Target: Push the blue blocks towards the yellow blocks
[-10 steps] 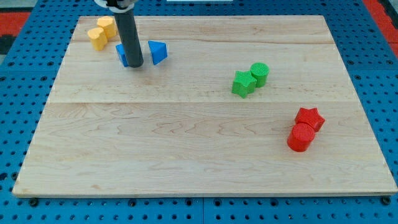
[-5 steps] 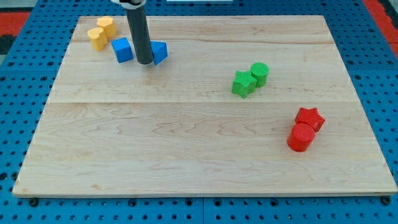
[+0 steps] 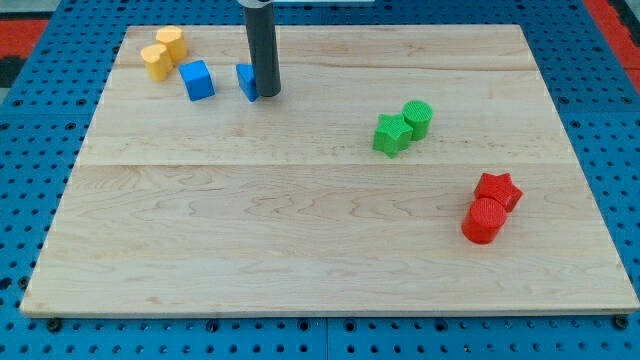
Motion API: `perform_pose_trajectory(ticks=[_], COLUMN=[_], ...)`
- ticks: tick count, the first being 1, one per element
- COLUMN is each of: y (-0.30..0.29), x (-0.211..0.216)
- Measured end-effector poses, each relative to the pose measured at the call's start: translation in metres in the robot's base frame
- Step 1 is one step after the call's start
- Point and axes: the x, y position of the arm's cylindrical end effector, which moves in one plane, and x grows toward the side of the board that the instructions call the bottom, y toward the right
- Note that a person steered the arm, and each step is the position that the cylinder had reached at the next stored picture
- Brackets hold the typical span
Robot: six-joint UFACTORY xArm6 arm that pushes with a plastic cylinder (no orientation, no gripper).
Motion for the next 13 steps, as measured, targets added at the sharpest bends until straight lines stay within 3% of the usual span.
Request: perform_pose_trajectory(ticks=[3,4,6,13], y=[-0.049,0.0,-0.041,-0.052], x=[-0.013,-0.003,-0.029,-0.045])
